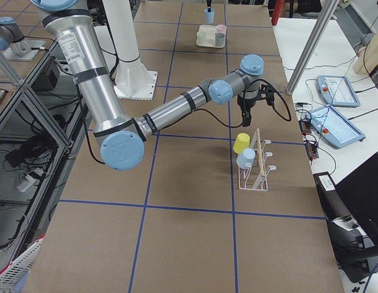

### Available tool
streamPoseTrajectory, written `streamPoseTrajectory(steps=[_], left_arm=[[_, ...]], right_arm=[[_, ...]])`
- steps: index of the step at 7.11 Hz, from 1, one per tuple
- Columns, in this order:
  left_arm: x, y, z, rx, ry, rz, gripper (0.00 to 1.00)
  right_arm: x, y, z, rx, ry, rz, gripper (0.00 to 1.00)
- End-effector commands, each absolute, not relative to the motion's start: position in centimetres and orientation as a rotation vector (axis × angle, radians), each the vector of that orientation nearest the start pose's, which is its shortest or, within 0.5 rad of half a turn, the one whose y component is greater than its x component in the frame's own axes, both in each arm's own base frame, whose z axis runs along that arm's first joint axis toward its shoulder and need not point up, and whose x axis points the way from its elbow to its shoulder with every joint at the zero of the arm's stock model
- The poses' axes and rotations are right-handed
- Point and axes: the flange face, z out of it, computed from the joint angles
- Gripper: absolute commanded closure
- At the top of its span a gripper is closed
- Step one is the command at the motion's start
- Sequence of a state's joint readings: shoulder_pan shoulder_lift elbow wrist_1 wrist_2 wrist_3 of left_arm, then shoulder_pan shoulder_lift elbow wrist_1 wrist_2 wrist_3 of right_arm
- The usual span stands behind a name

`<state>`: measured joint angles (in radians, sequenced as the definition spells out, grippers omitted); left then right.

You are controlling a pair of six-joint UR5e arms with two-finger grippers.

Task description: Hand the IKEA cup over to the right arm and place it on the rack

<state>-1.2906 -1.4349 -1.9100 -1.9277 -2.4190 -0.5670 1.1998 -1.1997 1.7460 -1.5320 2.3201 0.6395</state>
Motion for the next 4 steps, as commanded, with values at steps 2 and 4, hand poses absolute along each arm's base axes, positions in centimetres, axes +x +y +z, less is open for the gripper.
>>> streamPoseTrajectory(steps=[2,4], left_arm=[[8.9,-48.1,39.7,0.150,1.098,-0.145,1.00],[12.1,-49.5,35.3,0.059,1.228,-0.054,1.00]], right_arm=[[-20.0,-54.1,27.9,0.129,-1.047,0.137,0.01],[-23.6,-51.1,24.6,0.097,-1.247,0.211,0.01]])
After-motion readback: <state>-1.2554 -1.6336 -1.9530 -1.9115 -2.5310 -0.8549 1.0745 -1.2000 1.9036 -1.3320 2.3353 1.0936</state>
